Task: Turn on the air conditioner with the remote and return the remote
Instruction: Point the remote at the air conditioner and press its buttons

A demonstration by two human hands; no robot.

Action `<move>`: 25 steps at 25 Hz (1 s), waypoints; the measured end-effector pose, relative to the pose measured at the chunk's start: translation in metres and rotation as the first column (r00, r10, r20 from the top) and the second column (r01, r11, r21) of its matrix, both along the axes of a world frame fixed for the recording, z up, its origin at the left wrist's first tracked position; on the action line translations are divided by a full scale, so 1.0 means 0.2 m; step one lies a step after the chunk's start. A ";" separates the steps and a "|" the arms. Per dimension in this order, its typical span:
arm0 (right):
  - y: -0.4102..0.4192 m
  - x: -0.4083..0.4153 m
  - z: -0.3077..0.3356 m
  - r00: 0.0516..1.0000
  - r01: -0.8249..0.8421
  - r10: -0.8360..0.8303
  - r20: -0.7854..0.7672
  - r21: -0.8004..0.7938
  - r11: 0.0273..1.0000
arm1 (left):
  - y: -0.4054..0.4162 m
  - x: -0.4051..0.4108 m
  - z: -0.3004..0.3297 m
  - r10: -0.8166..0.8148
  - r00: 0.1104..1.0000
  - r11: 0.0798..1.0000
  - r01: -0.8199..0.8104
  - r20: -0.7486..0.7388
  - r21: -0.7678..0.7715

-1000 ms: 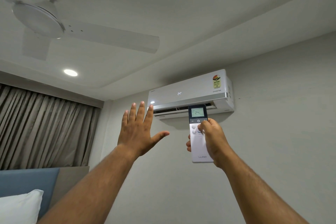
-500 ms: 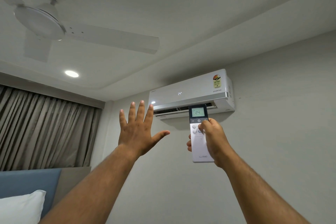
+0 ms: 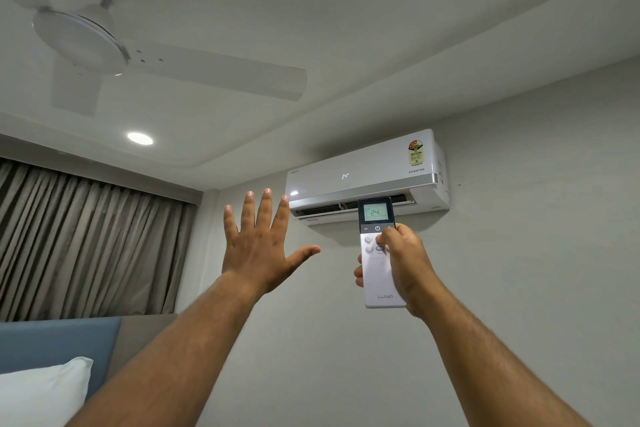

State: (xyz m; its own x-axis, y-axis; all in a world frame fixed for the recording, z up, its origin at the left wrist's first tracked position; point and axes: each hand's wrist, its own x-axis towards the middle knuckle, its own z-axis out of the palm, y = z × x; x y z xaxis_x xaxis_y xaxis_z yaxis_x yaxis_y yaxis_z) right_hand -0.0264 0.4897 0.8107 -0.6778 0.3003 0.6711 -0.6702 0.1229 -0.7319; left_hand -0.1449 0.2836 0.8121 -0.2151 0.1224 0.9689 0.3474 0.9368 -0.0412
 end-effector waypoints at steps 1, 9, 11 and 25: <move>0.00 0.00 0.00 1.000 -0.002 0.002 0.002 -0.003 1.000 | 0.00 0.00 0.00 0.001 1.000 1.000 -0.001 0.001 -0.003; 0.02 0.00 -0.01 1.000 -0.002 0.002 0.000 -0.001 1.000 | 0.02 0.00 0.00 0.003 1.000 1.000 -0.003 0.011 -0.019; 0.02 0.00 -0.01 1.000 0.002 -0.002 0.006 -0.001 1.000 | 0.03 0.00 0.00 0.001 1.000 1.000 -0.001 0.013 -0.020; 0.05 -0.01 -0.01 1.000 0.024 -0.024 0.006 0.007 1.000 | 0.05 0.02 -0.01 0.004 0.999 0.999 -0.003 0.035 -0.033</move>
State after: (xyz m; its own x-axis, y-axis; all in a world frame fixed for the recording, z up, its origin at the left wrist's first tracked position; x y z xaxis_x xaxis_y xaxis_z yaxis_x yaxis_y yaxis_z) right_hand -0.0283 0.5001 0.8079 -0.6745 0.3123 0.6689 -0.6625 0.1439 -0.7352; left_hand -0.1403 0.2926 0.8102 -0.2494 0.1531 0.9562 0.3460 0.9363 -0.0597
